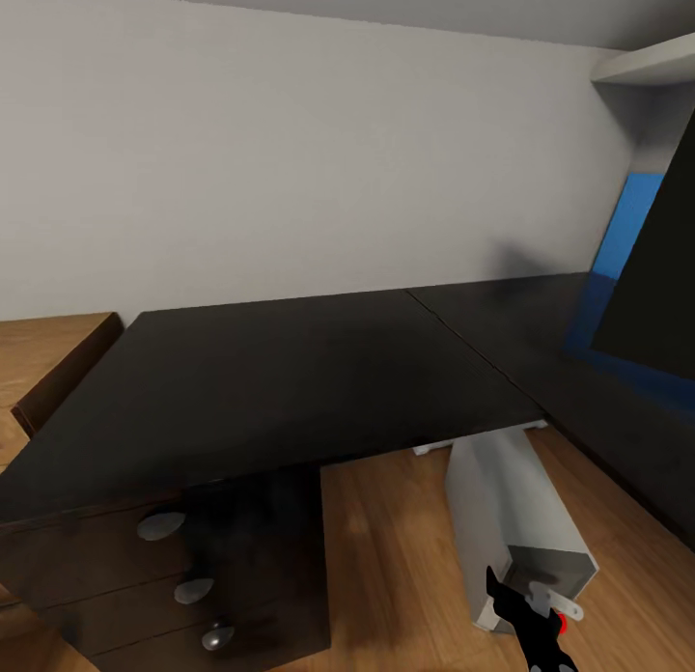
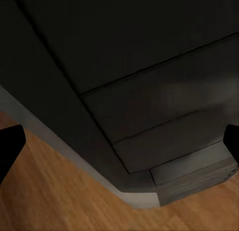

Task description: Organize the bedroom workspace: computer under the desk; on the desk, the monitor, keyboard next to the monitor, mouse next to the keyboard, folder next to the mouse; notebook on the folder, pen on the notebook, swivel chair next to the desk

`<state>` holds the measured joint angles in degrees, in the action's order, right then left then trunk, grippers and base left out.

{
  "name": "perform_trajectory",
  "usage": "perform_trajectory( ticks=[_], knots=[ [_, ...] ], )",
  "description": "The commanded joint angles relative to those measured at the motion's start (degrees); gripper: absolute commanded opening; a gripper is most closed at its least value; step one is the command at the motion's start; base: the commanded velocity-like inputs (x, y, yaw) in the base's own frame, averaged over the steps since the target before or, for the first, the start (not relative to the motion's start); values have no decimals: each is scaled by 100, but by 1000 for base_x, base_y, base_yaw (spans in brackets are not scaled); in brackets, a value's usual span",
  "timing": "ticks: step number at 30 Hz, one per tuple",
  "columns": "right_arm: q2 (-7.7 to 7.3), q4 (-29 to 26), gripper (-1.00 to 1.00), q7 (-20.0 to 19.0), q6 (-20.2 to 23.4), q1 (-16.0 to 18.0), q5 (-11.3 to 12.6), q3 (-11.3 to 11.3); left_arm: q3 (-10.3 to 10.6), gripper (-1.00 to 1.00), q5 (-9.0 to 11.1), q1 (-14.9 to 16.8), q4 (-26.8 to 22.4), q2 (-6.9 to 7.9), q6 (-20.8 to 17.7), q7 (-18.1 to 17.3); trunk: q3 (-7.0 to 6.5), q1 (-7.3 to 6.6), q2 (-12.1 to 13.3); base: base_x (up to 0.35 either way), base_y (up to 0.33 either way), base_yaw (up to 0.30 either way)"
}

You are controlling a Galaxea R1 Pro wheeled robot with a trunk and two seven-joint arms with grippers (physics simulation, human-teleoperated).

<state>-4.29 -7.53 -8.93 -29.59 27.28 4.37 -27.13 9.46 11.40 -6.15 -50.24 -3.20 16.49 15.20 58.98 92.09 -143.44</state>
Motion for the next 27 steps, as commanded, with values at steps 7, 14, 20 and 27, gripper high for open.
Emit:
perform_trajectory(
  ticks=[7,14,20,27],
  knots=[
    [-2,6,100,-52,-19,8,15,49,21,100,46,0,-3,-2,17,27,3,-1,-2,1,0,0],
    [-2,14,100,-48,-13,8,12,53,21,100,46,0,5,-5,7,27,3,-1,-2,-265,0,0],
    [-2,15,100,-53,-15,7,11,50,21,100,46,0,5,-5,4,27,3,-1,-2,-332,0,0],
    [6,24,100,-56,-18,10,5,56,21,100,46,0,5,-5,3,27,3,-1,-2,-336,0,0]
  ],
)
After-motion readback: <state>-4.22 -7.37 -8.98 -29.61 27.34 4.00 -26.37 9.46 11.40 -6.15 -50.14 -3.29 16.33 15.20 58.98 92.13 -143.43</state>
